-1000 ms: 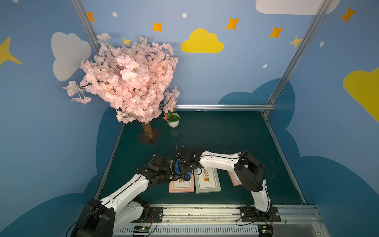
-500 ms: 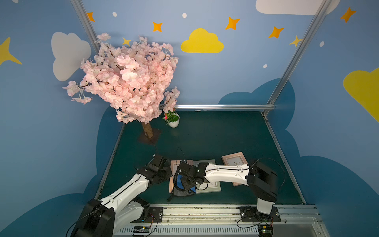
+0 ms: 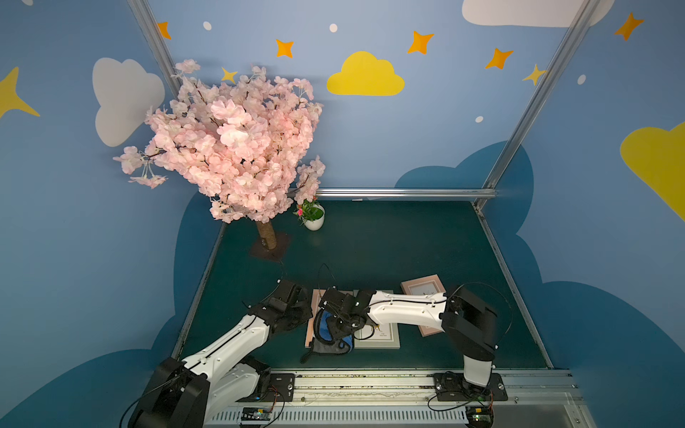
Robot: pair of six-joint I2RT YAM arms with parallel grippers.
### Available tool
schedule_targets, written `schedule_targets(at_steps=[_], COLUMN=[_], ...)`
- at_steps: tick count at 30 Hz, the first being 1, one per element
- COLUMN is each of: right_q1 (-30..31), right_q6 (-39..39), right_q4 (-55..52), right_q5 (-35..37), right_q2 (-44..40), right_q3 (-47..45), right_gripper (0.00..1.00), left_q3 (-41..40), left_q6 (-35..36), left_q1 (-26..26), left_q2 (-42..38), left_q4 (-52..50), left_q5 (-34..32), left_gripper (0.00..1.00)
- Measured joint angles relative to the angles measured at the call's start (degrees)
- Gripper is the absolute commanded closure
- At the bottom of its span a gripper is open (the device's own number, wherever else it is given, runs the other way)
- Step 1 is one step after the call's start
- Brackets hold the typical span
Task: Wipe the picture frame with a cloth
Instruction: Wipe the dirt from the picture frame.
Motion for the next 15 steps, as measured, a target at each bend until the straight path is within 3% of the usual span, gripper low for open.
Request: schedule_targets(at_steps=[7, 15], right_q1=[-6.0, -8.1], right_q6=[-1.6, -2.9], right_q4=[2.1, 2.4], right_q5=[-2.2, -2.4], right_q2=[3.5, 6.8], right_q3=[3.8, 8.3], right_gripper=[1.0, 1.0], left_q3=[0.2, -0.3], left_q6=[0.1, 0.2], left_q1=[0.0, 0.2], left_q2=[1.0, 0.9], left_q4=[0.8, 1.7], left_q5=[0.0, 0.2], left_gripper=[0.95, 0.89])
